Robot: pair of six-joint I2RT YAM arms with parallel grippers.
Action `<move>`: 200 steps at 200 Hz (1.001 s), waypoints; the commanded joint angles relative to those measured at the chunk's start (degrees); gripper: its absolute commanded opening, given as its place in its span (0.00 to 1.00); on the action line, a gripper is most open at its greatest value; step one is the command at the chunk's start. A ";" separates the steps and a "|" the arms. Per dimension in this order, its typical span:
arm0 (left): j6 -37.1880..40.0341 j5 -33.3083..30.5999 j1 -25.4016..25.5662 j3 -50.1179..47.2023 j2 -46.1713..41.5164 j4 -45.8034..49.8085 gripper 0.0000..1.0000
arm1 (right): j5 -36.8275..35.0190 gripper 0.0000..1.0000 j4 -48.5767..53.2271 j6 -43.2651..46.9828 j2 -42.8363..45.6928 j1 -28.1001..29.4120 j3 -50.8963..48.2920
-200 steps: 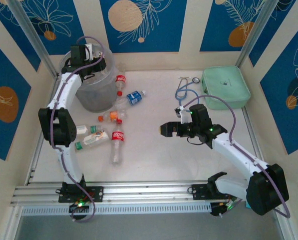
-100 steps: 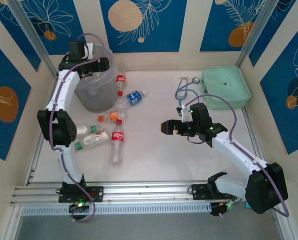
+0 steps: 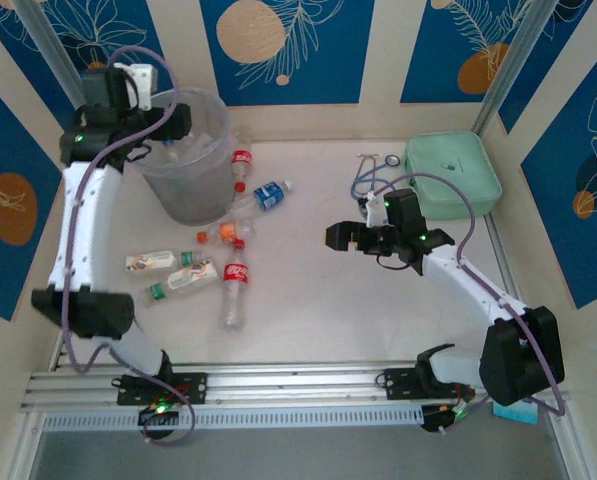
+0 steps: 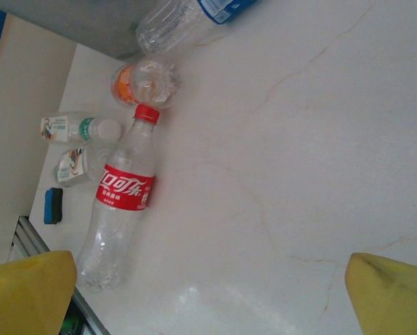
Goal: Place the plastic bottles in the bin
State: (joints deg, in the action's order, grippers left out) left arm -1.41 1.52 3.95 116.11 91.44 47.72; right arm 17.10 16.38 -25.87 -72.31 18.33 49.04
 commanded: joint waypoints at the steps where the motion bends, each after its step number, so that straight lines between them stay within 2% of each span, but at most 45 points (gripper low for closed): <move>1: -0.01 -6.49 3.16 -6.55 -6.62 5.69 0.93 | 1.97 0.99 0.37 1.51 -1.24 -1.44 2.34; 28: -4.92 -11.97 9.06 -20.61 -16.63 5.90 0.87 | 2.25 0.99 -0.73 0.57 -1.20 -3.39 2.47; 57: -13.10 -16.29 18.72 -36.92 -24.85 3.35 0.82 | 3.15 0.99 -0.83 0.21 -2.08 -4.86 2.56; 83: -22.26 -16.15 26.19 -49.15 -27.98 -2.84 0.79 | 3.79 0.99 -1.45 -0.58 -3.20 -5.07 2.30; 104: -27.37 -19.46 30.54 -56.49 -26.04 -8.51 0.77 | 6.54 0.99 -5.24 -2.81 -3.94 -5.09 1.07; 137: -32.16 -17.79 32.55 -61.44 -19.68 -16.72 0.66 | 9.62 0.99 -10.07 -6.82 -4.29 -4.49 -0.30; 159: -32.99 -16.94 34.19 -60.80 -13.81 -16.95 0.67 | 8.18 0.99 -8.76 -6.07 -3.42 -4.30 -0.60; 200: -34.28 -18.24 35.86 -60.93 -5.86 -17.22 0.75 | 8.14 0.99 -8.10 -5.60 -3.00 -4.35 -1.66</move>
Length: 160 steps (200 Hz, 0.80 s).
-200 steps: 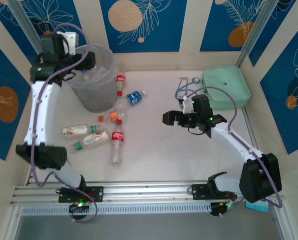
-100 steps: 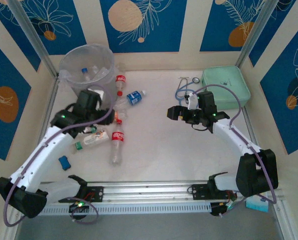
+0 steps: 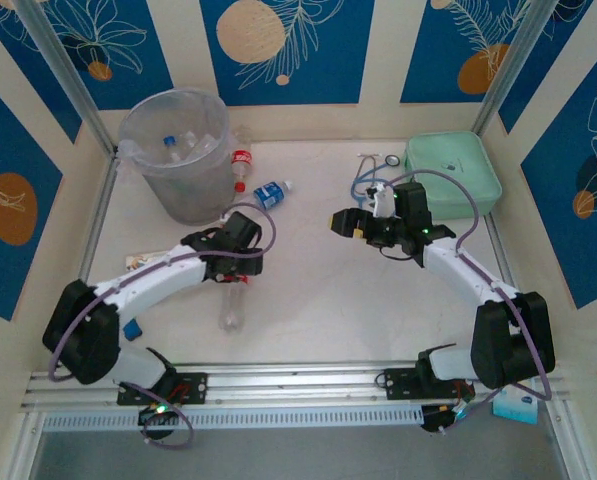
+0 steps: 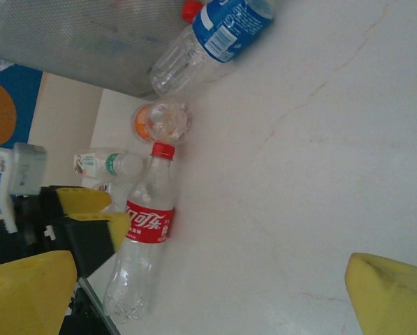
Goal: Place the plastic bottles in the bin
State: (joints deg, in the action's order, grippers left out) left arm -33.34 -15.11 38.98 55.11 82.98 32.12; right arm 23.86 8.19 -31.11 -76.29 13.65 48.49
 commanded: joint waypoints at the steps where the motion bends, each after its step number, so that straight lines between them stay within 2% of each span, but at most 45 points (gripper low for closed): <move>1: -2.43 -1.82 0.83 0.08 2.74 -1.62 0.76 | 1.51 0.99 0.04 -0.35 0.97 0.37 -1.12; 11: -2.83 -3.23 0.83 0.07 3.81 -1.46 0.79 | 2.12 0.99 0.01 -0.06 0.94 0.38 -1.11; 29: -3.74 -4.22 0.83 -0.13 5.14 -2.54 0.80 | 2.58 0.99 0.79 0.84 1.12 0.52 -0.94; 79: -4.67 -2.04 0.83 0.62 10.78 -6.43 0.78 | 3.45 0.99 2.71 2.71 1.26 0.77 -1.38; 126: -4.40 -2.19 0.90 1.70 12.21 -6.65 0.68 | 2.91 0.99 3.15 2.99 2.03 1.30 -2.27; 160: -2.41 -5.12 1.79 3.56 9.77 -3.57 0.58 | 2.47 0.99 2.68 2.84 1.42 1.45 -2.51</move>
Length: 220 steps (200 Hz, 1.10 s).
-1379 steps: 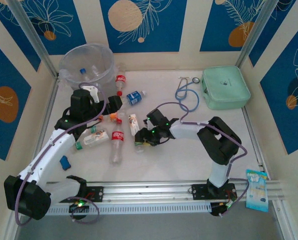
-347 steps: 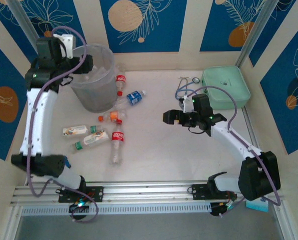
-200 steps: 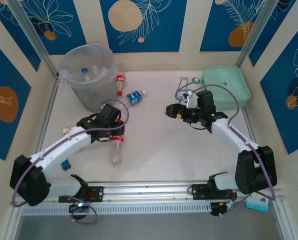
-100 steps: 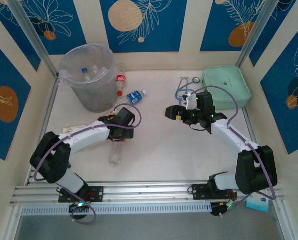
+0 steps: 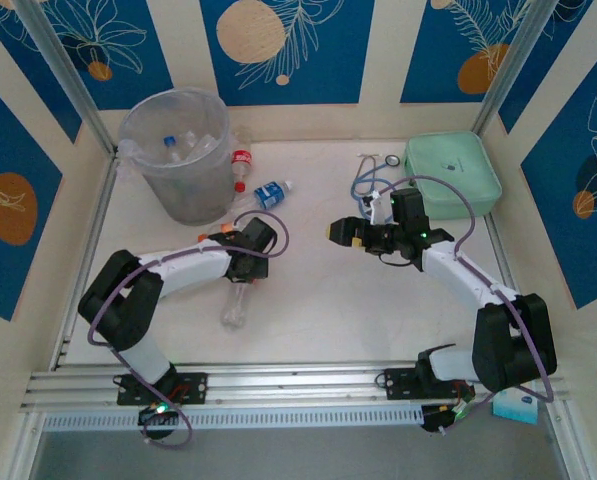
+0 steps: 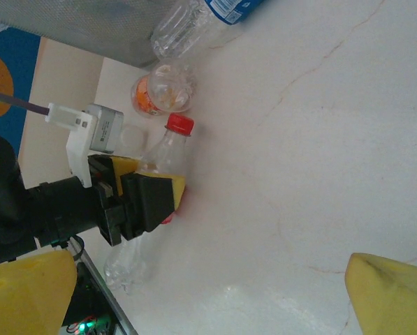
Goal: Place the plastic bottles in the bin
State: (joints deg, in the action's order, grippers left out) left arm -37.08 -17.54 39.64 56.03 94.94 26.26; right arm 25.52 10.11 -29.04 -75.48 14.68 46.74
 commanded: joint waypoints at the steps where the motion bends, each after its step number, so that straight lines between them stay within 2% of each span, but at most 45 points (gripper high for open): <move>1: 1.36 -2.77 1.14 2.66 -2.29 2.38 0.58 | 0.81 0.99 0.75 0.76 0.61 0.42 -0.77; 40: 5.34 -0.91 1.51 7.14 -8.26 3.71 0.50 | 0.55 0.99 0.24 0.38 -0.37 0.46 0.07; 80: 18.35 0.02 1.07 22.01 -15.04 4.06 0.45 | 0.23 0.99 0.70 0.41 -1.20 0.80 1.66; 98: 24.13 -3.37 0.37 29.01 -16.77 2.51 0.44 | 0.06 0.99 0.79 0.19 -0.99 1.13 1.86; 109: 28.02 -5.07 -0.56 32.01 -17.58 -0.11 0.41 | -0.24 0.99 0.79 0.07 -0.67 1.48 1.78; 130: 32.32 -4.84 -5.14 36.35 -18.36 -6.27 0.28 | -0.75 0.99 1.39 0.09 0.30 1.89 1.31; 172: 31.64 -4.66 -17.39 39.86 -15.70 -18.06 0.00 | -2.85 0.99 5.51 1.71 3.75 2.03 1.64; 204: 27.91 -3.08 -25.22 46.90 -8.89 -19.52 0.00 | -4.55 0.99 8.60 3.78 5.82 1.90 2.35; 220: 28.38 -1.72 -27.52 53.27 -3.42 -15.62 0.00 | -6.03 0.99 9.49 4.24 6.72 1.62 2.14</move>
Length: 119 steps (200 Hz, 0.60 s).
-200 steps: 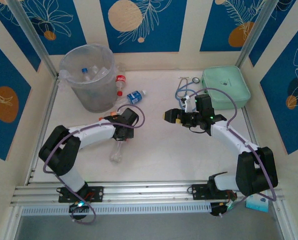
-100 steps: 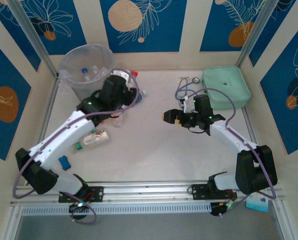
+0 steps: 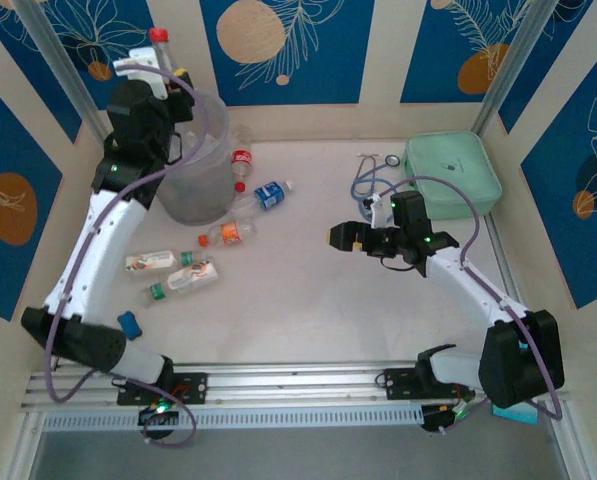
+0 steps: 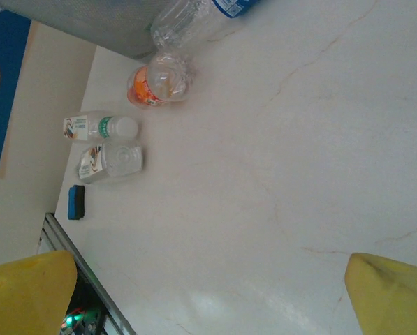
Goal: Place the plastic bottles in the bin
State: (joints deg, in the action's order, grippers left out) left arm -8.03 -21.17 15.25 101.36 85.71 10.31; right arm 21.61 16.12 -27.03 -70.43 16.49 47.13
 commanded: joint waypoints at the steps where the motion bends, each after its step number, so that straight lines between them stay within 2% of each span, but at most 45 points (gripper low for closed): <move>1: -0.58 1.91 -3.21 8.48 6.15 0.77 0.00 | -2.15 0.99 3.52 2.19 1.77 -0.26 1.69; 21: -0.90 3.86 -5.52 14.93 12.60 6.59 0.00 | -1.92 0.99 3.61 2.07 2.79 -0.70 1.30; 74: -1.76 12.45 -9.93 22.50 23.82 10.52 0.00 | -2.44 0.99 5.96 3.68 3.67 -1.33 2.16; 119: -3.17 16.46 -11.29 21.73 28.03 13.00 0.00 | -2.73 0.99 6.20 3.62 5.56 -1.98 0.63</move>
State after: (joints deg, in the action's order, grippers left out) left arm -10.20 -8.47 4.64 121.67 112.81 21.19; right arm 18.94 20.95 -24.38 -66.57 14.94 47.24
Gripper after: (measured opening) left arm 0.521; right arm 0.991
